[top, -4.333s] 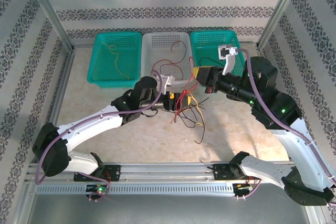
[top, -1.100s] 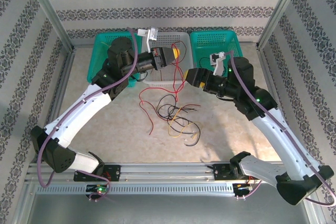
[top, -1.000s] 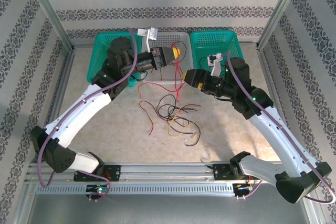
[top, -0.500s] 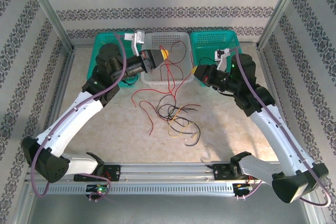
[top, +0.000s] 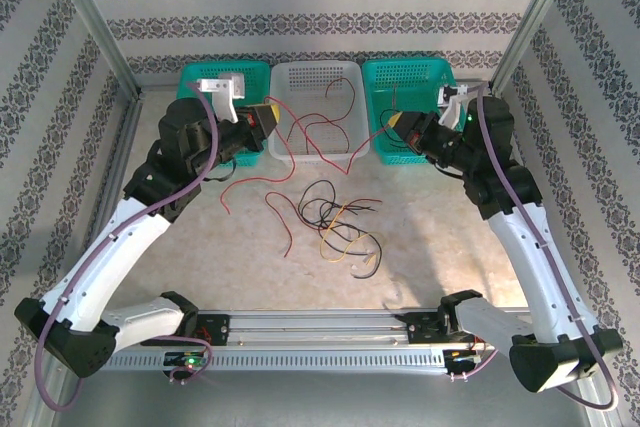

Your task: Untangle the cables

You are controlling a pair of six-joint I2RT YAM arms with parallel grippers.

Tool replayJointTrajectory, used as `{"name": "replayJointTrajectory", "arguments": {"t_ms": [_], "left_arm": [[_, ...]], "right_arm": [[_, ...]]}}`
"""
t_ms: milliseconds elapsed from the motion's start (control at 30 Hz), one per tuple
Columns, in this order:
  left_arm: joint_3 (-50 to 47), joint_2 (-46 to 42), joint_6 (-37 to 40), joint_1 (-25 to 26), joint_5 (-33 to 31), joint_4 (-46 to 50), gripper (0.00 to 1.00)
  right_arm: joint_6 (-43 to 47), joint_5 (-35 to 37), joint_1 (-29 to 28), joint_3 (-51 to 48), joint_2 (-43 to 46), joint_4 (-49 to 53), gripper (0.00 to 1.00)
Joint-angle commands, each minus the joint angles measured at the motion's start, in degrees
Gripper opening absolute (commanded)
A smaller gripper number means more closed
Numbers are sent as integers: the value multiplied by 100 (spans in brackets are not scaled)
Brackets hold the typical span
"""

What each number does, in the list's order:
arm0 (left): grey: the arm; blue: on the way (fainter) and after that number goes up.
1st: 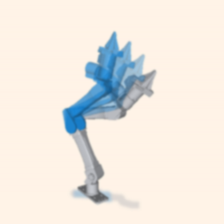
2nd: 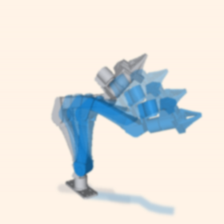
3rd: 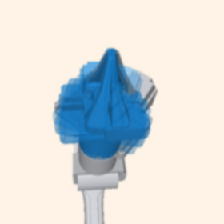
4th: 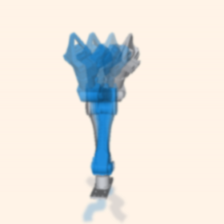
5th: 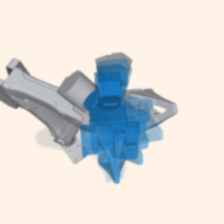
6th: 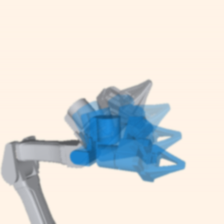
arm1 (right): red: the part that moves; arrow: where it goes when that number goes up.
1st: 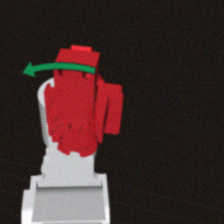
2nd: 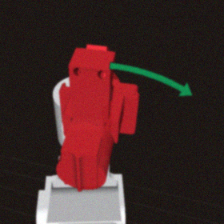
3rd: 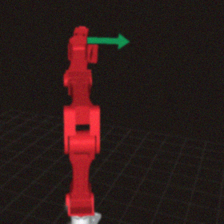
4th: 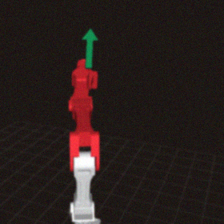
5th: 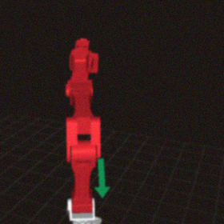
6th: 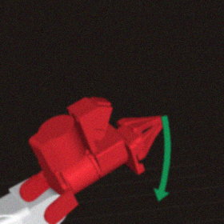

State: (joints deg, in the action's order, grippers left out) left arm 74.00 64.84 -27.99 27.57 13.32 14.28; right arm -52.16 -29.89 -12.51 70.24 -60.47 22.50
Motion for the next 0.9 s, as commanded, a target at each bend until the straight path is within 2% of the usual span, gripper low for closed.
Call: {"name": "replayJointTrajectory", "arguments": {"t_ms": [0, 33, 133, 167, 300, 333, 433, 533, 600, 733, 867], "left_arm": [[52, -59, 475, -54, -309, 541, 0], [115, -24, 461, -58, -261, 589, 0], [342, 121, 367, -53, 17, 672, 0], [405, 164, 332, -59, 107, 672, 0], [566, 321, 275, -57, 240, 663, 0], [585, 379, 264, -60, 236, 655, 0], [697, 578, 222, -63, 288, 681, 0], [993, 950, 182, -89, 186, 697, 0], [1313, 1316, 158, -140, 102, 686, 0], [2146, 2300, 4, -233, -4, 476, 0], [3294, 3424, -52, -287, -168, 494, 0]], "right_arm": [[205, -159, -12, 262, -124, 51, 0], [327, -147, -62, 364, -178, 162, 2], [983, 207, -466, 808, -321, 748, 33], [1226, 358, -670, 983, -389, 961, 41], [1782, 739, -1463, 1439, -607, 1259, 52], [1854, 788, -1641, 1513, -673, 1257, 63], [1995, 864, -2034, 1693, -902, 1231, 65], [2074, 1413, -2176, 1862, -1035, 1504, 61], [1961, 1817, -2073, 1828, -1007, 1716, 59], [1551, 1628, -1680, 1273, -714, 1776, 57], [1443, 1696, -1605, 629, -201, 1919, 57]]}}
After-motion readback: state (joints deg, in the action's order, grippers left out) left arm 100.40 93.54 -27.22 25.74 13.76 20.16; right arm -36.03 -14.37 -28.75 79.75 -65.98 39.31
